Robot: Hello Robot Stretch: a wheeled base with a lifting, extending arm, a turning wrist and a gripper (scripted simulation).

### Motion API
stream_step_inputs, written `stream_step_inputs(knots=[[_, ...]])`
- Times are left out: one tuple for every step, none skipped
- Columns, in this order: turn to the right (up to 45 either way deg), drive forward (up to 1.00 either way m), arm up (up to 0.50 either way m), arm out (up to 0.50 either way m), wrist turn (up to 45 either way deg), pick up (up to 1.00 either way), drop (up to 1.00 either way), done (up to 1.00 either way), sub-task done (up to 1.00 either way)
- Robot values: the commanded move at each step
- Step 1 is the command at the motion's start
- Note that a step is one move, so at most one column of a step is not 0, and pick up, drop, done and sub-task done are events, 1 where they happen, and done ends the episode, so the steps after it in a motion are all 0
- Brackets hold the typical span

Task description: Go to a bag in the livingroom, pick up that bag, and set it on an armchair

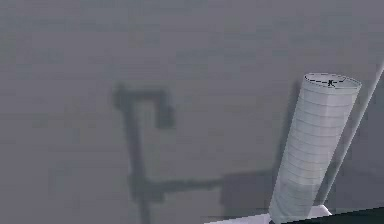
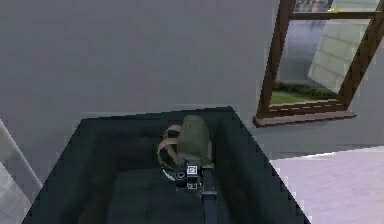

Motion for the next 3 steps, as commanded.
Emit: stream_step_inputs(knots=[[0.0, 0.0, 0.1, 0.0, 0.0, 0.0, 0.0, 0.0, 0.0], [0.0, 0.0, 0.0, -0.08, 0.0, 0.0, 0.0, 0.0, 0.0], [0.0, 0.0, 0.0, 0.0, 0.0, 0.0, 0.0, 1.0, 0.0]])
